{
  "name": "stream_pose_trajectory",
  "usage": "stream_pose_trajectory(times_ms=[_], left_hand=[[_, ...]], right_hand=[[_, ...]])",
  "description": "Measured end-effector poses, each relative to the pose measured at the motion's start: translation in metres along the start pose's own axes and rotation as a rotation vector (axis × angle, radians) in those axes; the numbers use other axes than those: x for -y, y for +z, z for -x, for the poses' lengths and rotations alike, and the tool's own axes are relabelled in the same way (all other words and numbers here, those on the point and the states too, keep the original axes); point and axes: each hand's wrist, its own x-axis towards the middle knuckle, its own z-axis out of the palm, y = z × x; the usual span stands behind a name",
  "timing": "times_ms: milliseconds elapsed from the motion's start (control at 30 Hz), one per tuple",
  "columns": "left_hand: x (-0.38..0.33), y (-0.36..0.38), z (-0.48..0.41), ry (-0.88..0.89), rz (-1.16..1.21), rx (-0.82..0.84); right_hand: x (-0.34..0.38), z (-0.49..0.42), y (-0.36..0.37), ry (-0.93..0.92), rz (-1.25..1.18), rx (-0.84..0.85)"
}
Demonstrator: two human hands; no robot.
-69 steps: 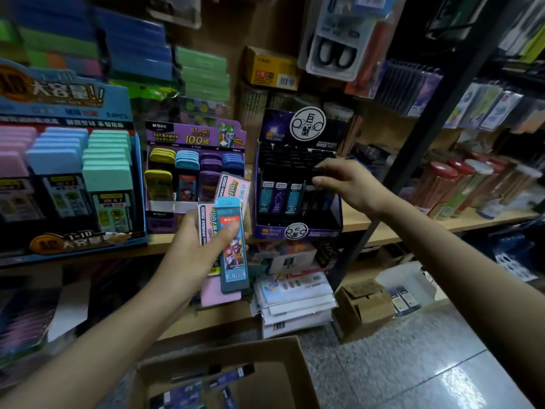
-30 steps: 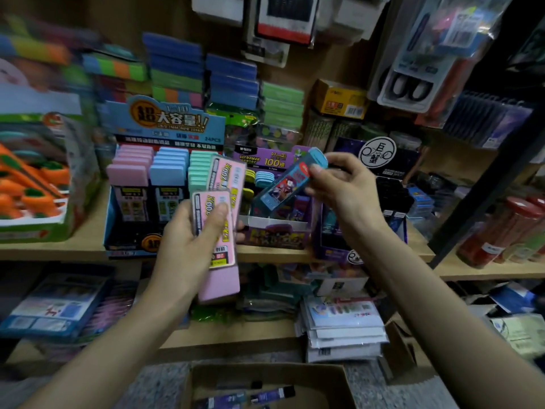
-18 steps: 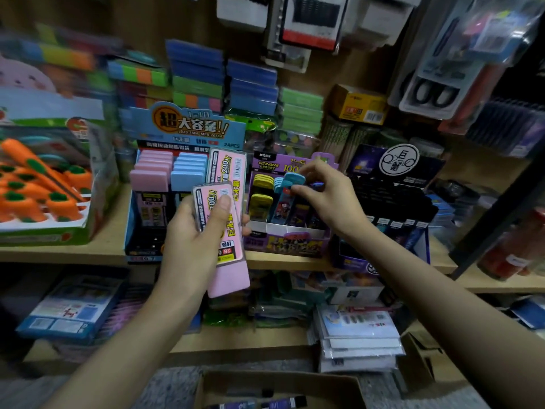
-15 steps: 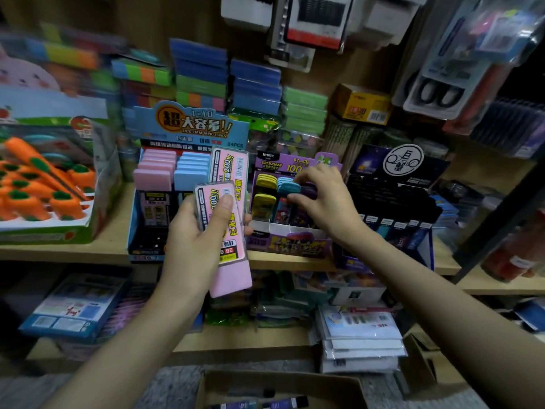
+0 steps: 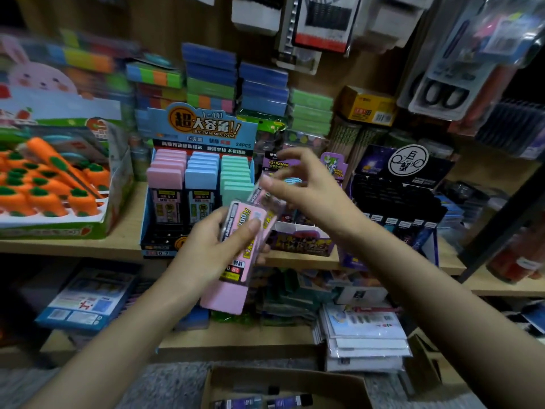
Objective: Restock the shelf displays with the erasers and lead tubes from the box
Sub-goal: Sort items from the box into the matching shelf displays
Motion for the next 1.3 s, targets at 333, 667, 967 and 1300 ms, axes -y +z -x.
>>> stream_pose_trajectory(times_ms=[333, 667, 967, 1300], left_hand=[[0.009, -0.015, 0.007, -0.007, -0.596, 0.095], [0.011, -0.001, 0.016, 0.227, -0.509, -0.223], [0.008, 0.01, 0.012, 0.048, 0.284, -0.247], [-0.003, -0.051, 0.007, 0.071, -0.058, -0.201]], right_hand=[[-0.007, 0.031, 0.009, 0.219, -0.137, 0.375], [-0.02, 0.043, 0.01, 0.201, -0.529, -0.349], [-0.013, 0.078, 0.059, 0.238, -0.755, -0.226], [0.037, 0.01, 0.055, -0.095, 0.106, -0.079]])
